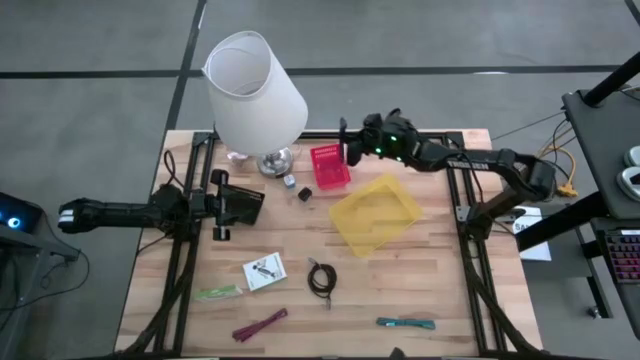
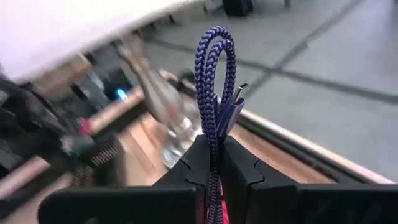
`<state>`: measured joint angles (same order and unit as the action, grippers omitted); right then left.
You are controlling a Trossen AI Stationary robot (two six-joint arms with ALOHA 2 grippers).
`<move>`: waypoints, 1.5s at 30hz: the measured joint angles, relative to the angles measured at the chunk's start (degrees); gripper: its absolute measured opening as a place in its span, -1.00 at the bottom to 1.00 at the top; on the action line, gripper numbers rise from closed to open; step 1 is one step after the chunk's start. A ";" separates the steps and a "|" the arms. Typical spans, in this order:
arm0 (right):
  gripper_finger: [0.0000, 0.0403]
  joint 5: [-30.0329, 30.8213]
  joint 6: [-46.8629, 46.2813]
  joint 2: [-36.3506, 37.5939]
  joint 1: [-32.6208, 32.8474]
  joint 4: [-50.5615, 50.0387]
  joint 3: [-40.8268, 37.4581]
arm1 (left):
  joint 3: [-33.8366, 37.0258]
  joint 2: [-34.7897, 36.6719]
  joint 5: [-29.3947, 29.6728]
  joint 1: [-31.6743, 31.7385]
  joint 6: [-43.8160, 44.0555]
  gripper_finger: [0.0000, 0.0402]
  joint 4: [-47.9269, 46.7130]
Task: Pick and place items into bin
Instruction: Put the dark blue charger cable into the yellow bin
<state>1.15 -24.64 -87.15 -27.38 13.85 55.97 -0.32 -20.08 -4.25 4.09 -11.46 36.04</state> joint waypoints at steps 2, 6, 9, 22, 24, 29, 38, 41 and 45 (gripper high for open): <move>-0.94 2.04 0.48 -2.78 -0.02 -6.77 4.74 | 0.01 -0.03 -0.02 -0.01 0.00 -0.22 0.00; -0.94 5.09 1.10 -8.06 -0.11 -18.24 12.34 | 0.00 -0.03 0.00 0.00 0.02 -0.22 -0.01; -0.94 5.10 1.10 -11.24 -0.05 -21.09 15.59 | 0.02 -0.06 -0.02 -0.01 0.02 -0.22 -0.01; -0.94 -3.42 3.68 -11.43 0.23 -31.71 18.71 | 0.00 -0.04 -0.02 0.01 0.02 -0.22 -0.01; -0.94 -5.88 3.81 -10.48 0.71 -36.63 18.71 | 0.00 -0.06 -0.02 0.01 0.02 -0.22 -0.08; -0.94 -6.07 2.35 -8.48 3.60 -46.71 18.69 | 0.01 -0.01 -0.02 0.03 0.02 -0.22 -0.06; -0.94 -4.55 0.59 -8.20 9.43 -62.11 18.53 | 0.02 -0.08 -0.02 0.03 0.02 -0.22 -0.05; -0.94 -1.17 -1.83 -8.20 10.26 -67.45 18.49 | 0.01 -0.08 0.00 0.03 0.03 -0.22 -0.05; -0.94 1.89 -3.65 -8.18 10.27 -72.57 18.10 | 0.00 -0.05 -0.02 0.03 0.02 -0.22 -0.06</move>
<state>3.03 -28.29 -95.34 -17.10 -58.72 74.07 -0.31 -20.14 -4.27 4.12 -11.44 35.99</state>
